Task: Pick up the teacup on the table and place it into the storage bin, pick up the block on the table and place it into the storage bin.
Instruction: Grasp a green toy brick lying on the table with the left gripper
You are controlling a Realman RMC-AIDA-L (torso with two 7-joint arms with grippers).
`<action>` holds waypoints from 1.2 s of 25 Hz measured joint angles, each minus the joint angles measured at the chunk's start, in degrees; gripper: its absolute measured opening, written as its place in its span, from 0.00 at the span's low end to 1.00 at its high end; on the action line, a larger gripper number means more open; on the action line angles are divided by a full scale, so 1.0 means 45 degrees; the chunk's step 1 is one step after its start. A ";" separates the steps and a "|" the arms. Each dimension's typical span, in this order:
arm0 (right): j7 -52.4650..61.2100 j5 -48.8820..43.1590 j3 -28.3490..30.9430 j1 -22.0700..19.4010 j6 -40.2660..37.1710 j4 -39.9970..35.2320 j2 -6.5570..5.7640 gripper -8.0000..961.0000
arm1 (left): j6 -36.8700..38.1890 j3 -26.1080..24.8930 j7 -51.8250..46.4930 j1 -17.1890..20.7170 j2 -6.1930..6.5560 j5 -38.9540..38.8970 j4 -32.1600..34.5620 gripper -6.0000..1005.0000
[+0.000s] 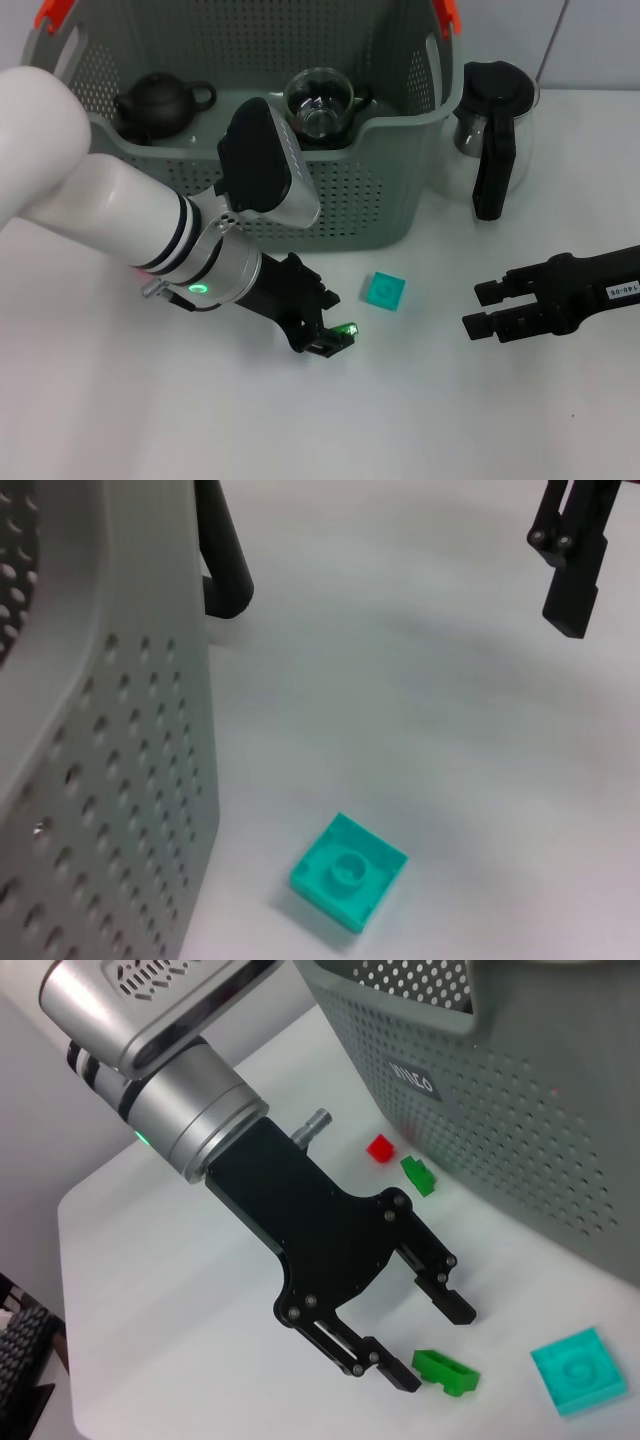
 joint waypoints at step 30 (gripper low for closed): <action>0.0000 0.0000 0.0000 0.0005 -0.0010 0.0000 -0.0014 0.74 | -0.0476 0.0728 0.0035 -0.0032 0.0001 0.0151 -0.0338 0.33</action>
